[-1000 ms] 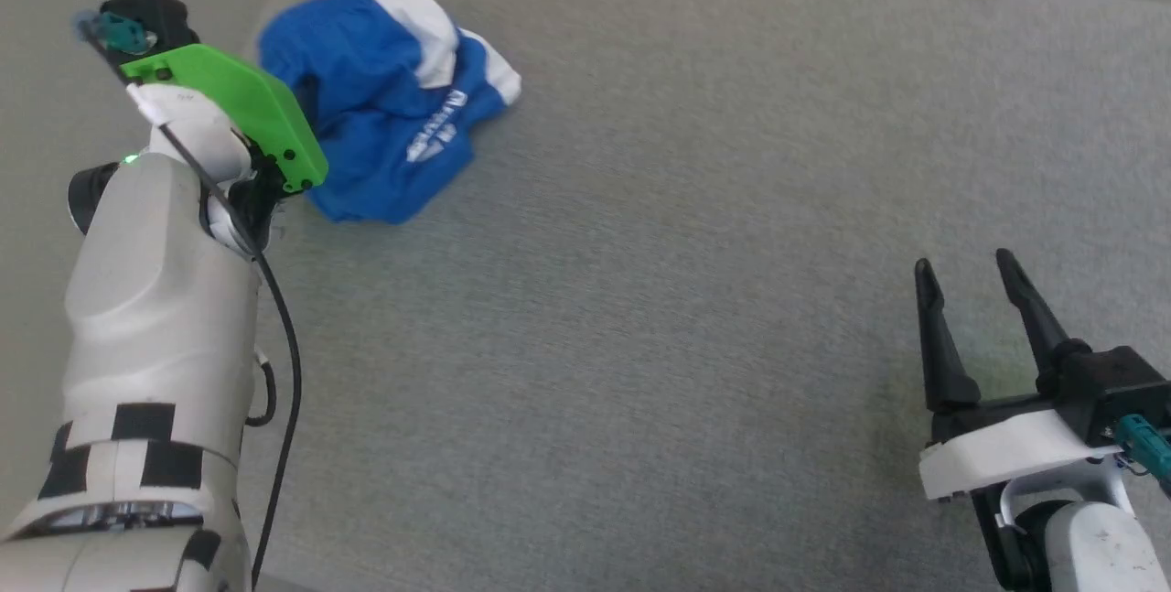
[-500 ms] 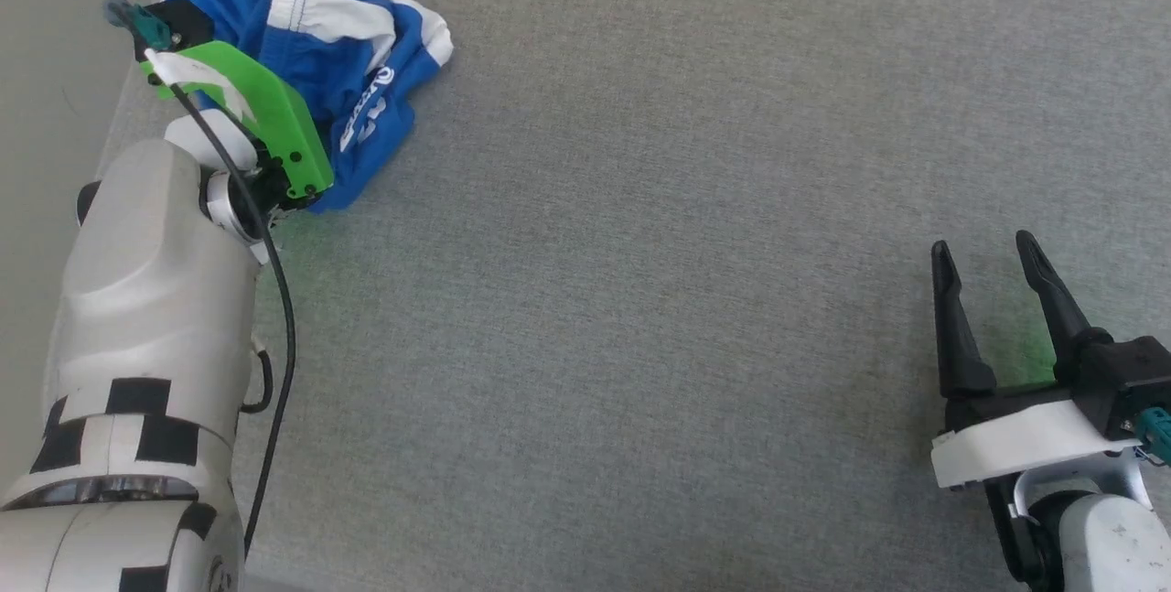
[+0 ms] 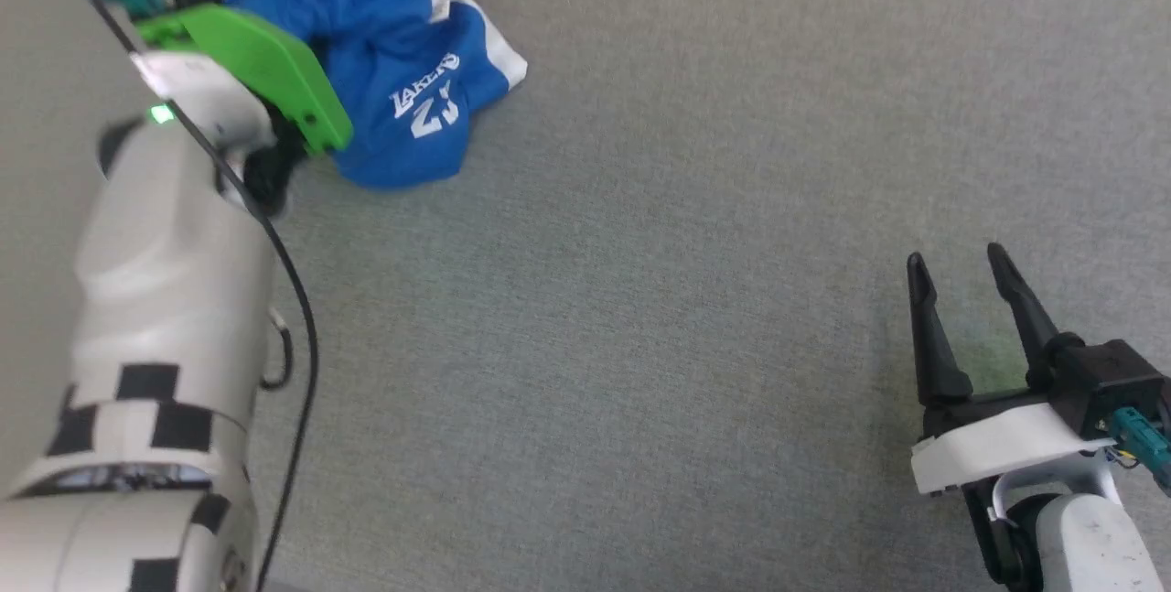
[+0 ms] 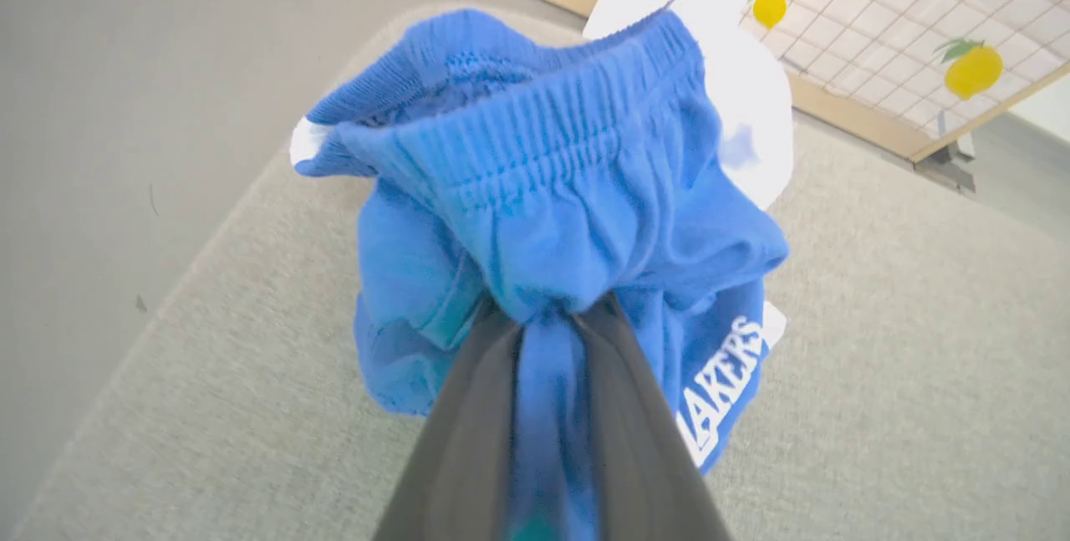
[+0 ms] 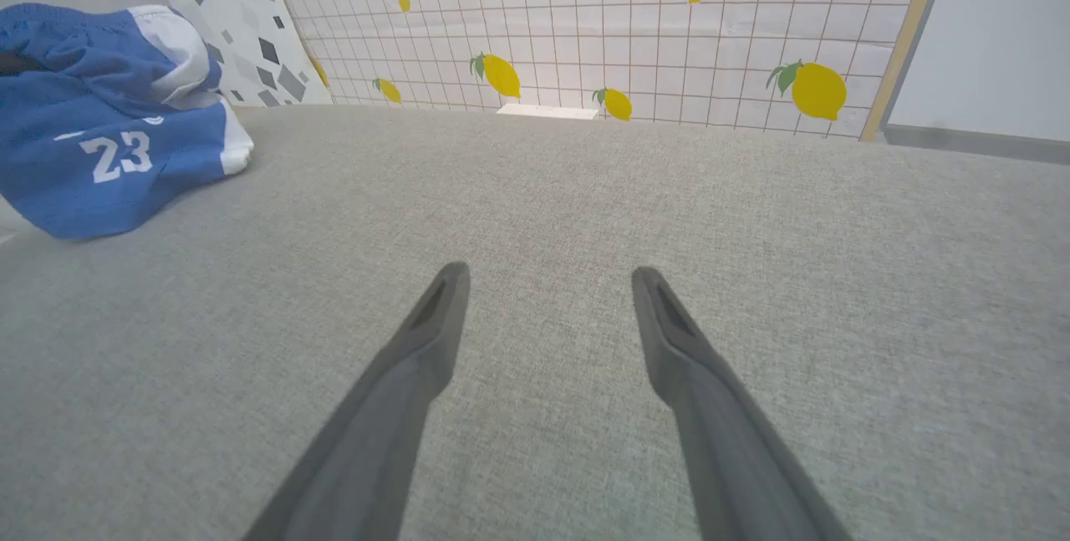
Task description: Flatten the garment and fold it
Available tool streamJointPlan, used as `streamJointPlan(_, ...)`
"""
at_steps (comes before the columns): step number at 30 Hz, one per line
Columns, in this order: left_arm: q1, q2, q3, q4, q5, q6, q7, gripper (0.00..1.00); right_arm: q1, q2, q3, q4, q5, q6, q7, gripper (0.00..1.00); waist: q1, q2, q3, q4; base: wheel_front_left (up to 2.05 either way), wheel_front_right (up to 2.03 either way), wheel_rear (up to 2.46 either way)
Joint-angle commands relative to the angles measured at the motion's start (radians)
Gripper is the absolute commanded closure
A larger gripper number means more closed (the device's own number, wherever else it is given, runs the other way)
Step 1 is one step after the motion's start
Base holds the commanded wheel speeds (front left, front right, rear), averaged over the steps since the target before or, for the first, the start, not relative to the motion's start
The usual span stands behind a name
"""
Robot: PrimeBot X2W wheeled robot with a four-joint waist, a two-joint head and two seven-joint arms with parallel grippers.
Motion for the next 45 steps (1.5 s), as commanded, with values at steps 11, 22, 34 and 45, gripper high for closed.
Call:
streamJointPlan(11, -0.106, 0.05, -0.05, -0.15, -0.005, -0.023, -0.015, 1.0, 0.019, 0.0, 0.024, 0.124, 0.085, -0.002, -0.074, 0.0, -0.0001, 0.0, -0.225, -0.04, 0.0, 0.0, 0.0)
streamJointPlan(22, -0.069, -0.018, -0.134, -0.274, -0.046, -0.029, 0.043, 1.0, 0.028, 0.0, 0.021, 0.193, 0.115, -0.002, -0.106, 0.0, -0.0001, 0.0, -0.306, -0.202, 0.0, 0.0, 0.0)
streamJointPlan(34, 0.087, -0.104, -0.278, -0.275, -0.117, -0.03, 0.082, 1.0, 0.037, 0.0, -0.039, 0.21, 0.118, -0.002, -0.122, 0.0, -0.0001, 0.0, -0.288, -0.403, 0.0, 0.0, 0.0)
streamJointPlan(45, 0.308, -0.121, -0.529, -0.187, -0.202, -0.03, 0.161, 1.0, 0.048, 0.0, -0.052, 0.211, 0.14, -0.002, -0.126, 0.0, -0.0001, 0.0, -0.266, -0.412, 0.0, 0.0, 0.0)
